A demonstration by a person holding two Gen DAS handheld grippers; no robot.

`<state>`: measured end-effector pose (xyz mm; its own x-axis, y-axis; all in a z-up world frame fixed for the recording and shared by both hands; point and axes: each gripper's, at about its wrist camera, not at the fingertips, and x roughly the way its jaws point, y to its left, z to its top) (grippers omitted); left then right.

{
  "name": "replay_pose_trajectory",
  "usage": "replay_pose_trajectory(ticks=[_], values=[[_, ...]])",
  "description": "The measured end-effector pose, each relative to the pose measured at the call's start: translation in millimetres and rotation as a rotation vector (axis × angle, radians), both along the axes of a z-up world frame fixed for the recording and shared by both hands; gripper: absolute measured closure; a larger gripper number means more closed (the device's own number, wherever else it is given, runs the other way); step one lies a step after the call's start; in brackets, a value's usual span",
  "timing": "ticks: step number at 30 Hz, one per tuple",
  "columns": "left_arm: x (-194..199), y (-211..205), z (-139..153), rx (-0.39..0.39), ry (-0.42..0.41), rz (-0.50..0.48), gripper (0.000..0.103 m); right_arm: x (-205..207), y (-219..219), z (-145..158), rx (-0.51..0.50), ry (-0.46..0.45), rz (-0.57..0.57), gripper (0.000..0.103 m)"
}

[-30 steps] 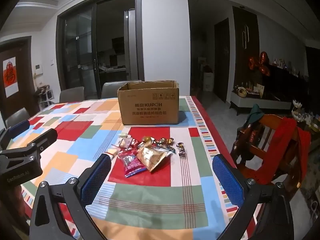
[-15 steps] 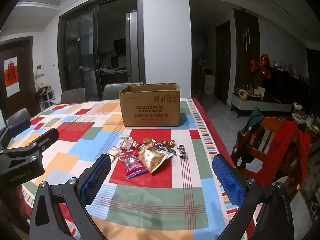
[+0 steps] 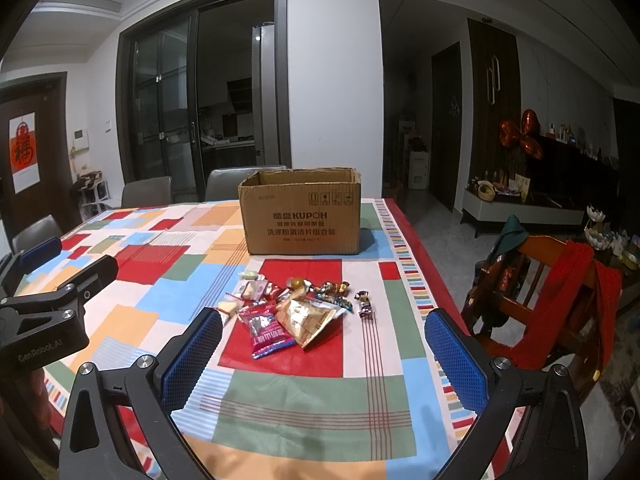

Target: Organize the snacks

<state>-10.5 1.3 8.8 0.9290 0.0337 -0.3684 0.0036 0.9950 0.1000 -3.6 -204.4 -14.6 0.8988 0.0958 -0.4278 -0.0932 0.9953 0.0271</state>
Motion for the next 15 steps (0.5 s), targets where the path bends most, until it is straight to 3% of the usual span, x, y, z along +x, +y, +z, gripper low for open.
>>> replay_pose_trajectory(ticks=[15], values=[[-0.4, 0.9, 2.0, -0.005, 0.004, -0.004, 0.0, -0.8, 0.0, 0.3, 0.0, -0.002, 0.0, 0.0]])
